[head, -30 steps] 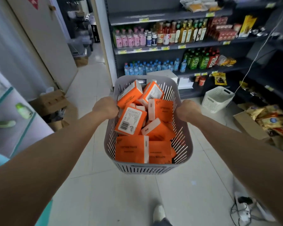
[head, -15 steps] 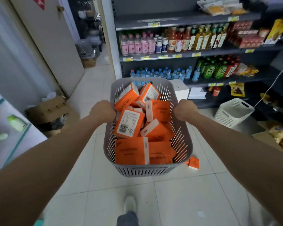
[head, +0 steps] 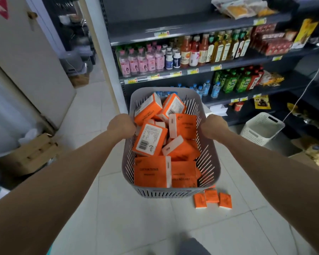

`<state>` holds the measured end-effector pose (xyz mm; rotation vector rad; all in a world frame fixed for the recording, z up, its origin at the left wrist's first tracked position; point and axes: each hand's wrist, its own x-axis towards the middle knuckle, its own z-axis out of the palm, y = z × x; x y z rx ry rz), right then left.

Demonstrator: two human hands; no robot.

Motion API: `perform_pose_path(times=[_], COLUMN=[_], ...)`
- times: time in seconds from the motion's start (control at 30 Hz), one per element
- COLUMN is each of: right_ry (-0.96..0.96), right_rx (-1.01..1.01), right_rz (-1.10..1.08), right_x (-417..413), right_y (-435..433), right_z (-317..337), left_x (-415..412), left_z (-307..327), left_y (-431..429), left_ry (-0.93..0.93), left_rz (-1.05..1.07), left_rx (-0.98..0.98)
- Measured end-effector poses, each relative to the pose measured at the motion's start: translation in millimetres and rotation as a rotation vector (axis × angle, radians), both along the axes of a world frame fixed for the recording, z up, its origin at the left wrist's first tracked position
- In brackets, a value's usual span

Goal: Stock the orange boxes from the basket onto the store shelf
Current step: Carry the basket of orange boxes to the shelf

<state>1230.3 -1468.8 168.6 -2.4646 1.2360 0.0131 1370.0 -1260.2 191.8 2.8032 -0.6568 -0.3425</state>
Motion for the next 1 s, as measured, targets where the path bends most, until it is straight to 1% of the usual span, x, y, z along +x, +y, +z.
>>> perform_pose_path(times=[0.23, 0.43, 0.57, 0.77, 1.0], right_ry=[0.035, 0.047, 0.086, 0.12, 0.131], right_rx=[-0.016, -0.038, -0.039, -0.063, -0.04], right_rz=[-0.013, 0.054, 0.071, -0.028, -0.144], right_x=[64.9, 124.3, 163.9, 208.3, 234.6], right_y=[-89.1, -152.4, -187.4, -231.9, -289.8], right_z=[-11.8, -17.3, -25.2, -41.7, -57.4], left_x=[68.1, 115.8, 156.0, 216.5, 258.9], left_z=[-21.7, -28.7, -37.2, -57.8, -74.6], left_y=[-86.9, -140.1, -172.8, -226.7, -295.7], left_ry=[0.039, 0.047, 0.092, 0.142, 0.19], left_rz=[-0.038, -0.052, -0.083, -0.174, -0.221], left_rx=[0.013, 0.0, 0.01, 0.042, 0.105])
